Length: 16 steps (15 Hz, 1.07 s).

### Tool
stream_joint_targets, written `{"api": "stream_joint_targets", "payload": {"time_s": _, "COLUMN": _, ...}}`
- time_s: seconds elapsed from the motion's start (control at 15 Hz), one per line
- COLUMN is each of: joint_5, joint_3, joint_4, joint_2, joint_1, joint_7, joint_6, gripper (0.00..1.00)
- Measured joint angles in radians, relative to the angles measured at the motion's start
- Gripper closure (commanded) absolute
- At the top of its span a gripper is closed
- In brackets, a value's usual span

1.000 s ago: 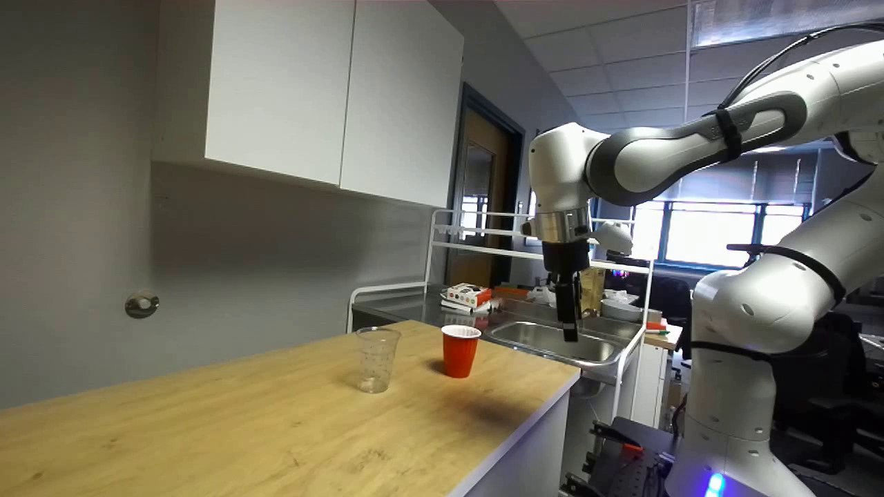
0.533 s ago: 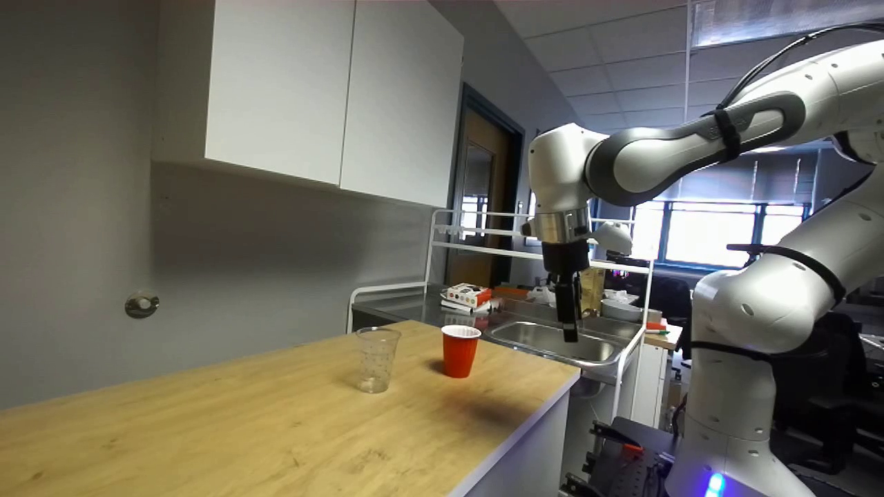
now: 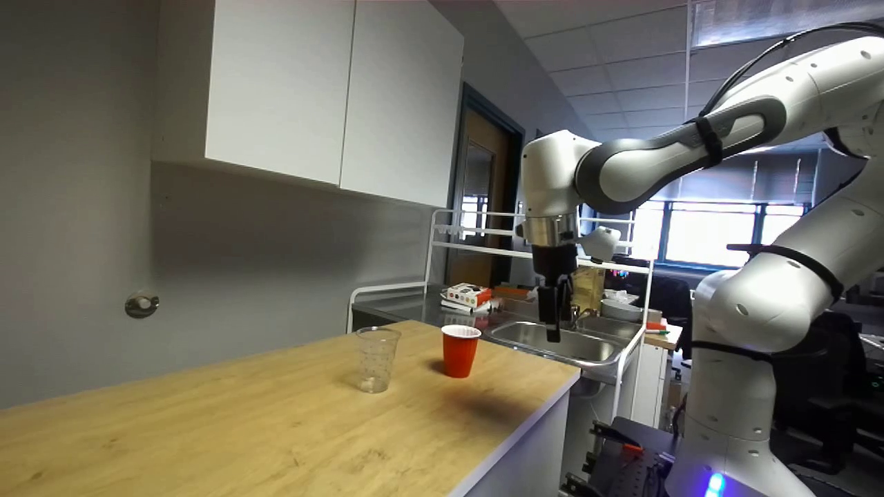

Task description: Pour the content from the orange cup into the glass cup

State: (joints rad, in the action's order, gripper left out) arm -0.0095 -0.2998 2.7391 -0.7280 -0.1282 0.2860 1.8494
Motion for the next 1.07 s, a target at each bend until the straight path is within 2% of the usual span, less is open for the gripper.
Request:
{"api": "stream_joint_targets", "payload": {"time_s": 0.47, "joint_5": -0.063, "joint_3": 0.015, "joint_4": -0.035, "joint_2": 0.121, "joint_1": 0.098, "joint_7": 0.072, "joint_6": 0.185, "gripper": 0.0}}
{"api": "stream_joint_targets", "payload": {"time_s": 1.07, "joint_5": -0.114, "joint_3": 0.134, "joint_4": -0.171, "joint_2": 0.338, "joint_1": 0.194, "joint_7": 0.07, "joint_6": 0.399, "gripper": 0.0}}
